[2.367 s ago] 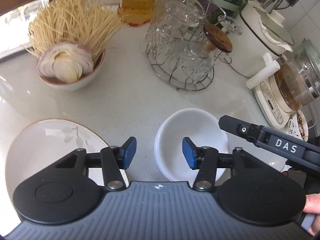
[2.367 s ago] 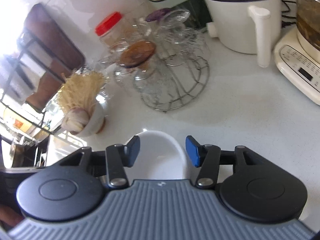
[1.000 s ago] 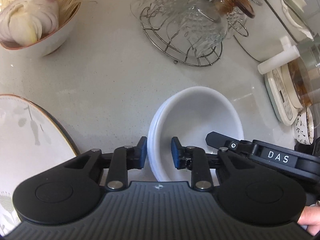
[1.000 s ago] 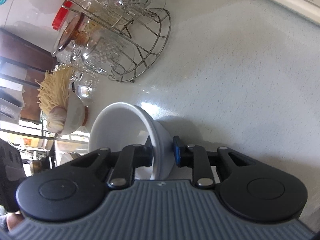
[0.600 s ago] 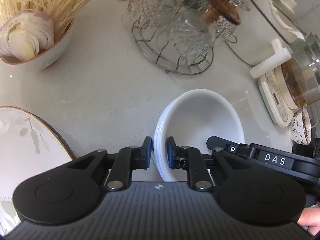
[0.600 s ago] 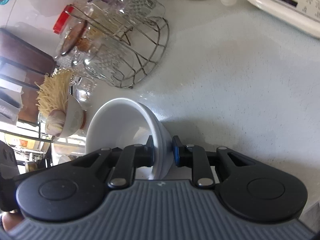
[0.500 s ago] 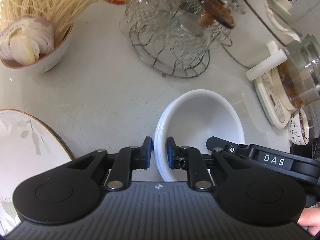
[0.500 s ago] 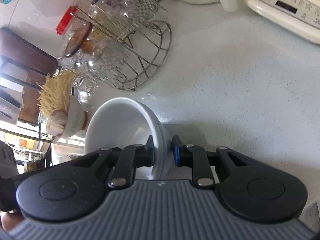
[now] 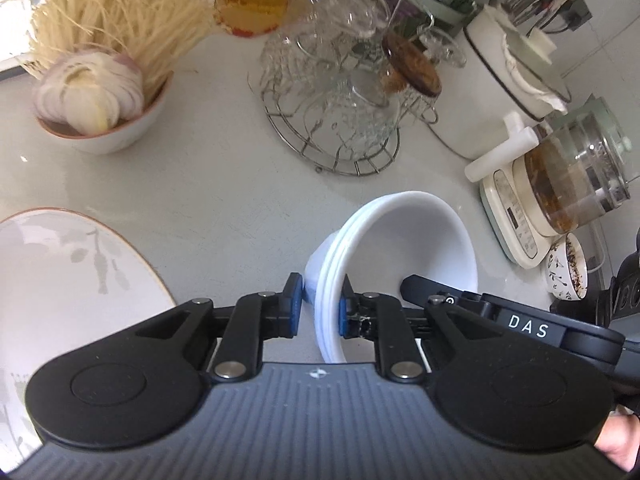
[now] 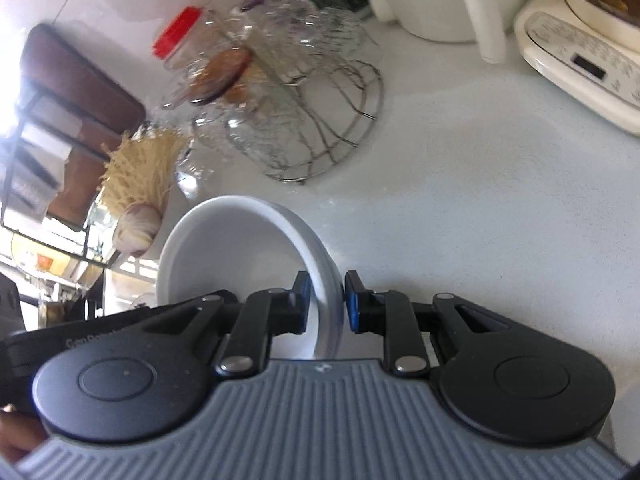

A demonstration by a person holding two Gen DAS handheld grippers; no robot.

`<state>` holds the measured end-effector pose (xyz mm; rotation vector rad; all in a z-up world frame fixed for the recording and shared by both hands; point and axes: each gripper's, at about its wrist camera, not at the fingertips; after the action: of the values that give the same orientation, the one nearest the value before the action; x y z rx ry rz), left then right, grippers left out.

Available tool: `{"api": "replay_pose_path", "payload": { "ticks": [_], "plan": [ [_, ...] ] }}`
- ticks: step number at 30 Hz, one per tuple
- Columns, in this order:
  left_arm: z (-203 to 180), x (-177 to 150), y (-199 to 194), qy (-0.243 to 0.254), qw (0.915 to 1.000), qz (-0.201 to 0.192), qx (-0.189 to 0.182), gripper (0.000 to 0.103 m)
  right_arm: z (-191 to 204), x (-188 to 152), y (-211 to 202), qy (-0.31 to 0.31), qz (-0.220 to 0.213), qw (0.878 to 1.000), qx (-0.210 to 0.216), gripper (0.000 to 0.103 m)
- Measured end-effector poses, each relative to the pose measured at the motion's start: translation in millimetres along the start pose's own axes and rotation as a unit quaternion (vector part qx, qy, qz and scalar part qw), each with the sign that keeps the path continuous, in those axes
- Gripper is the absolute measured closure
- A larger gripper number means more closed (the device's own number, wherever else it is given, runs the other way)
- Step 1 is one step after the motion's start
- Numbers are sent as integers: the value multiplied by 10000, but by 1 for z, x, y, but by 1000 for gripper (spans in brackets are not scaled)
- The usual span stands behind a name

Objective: Organize plates and bowls
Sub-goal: 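Lift the stacked bowls and carry them over the leaf-pattern bowl on the plate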

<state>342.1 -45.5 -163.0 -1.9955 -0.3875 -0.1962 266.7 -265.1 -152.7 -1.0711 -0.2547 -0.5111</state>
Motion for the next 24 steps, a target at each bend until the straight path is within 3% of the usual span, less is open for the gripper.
{"api": "replay_pose_path", "payload": {
  "ticks": [10,24],
  "plan": [
    [36,-5,-37,-630,9977,-230,-127,81,43,1,2,-556,-23,9984,93,81],
    [70,-3,-101,-839,9916,-982,-72,81,107,8,6,-988,-150,9942,406,81]
  ]
}}
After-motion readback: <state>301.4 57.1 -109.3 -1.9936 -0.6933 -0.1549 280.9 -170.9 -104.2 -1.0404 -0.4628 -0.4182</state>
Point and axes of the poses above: each gripper's, at about its wrist camera, not at the fingertips, and y roughly the way its jaws point, z to its left, x to its top, and after that the axes turned 8 degrees about -y, right-handed
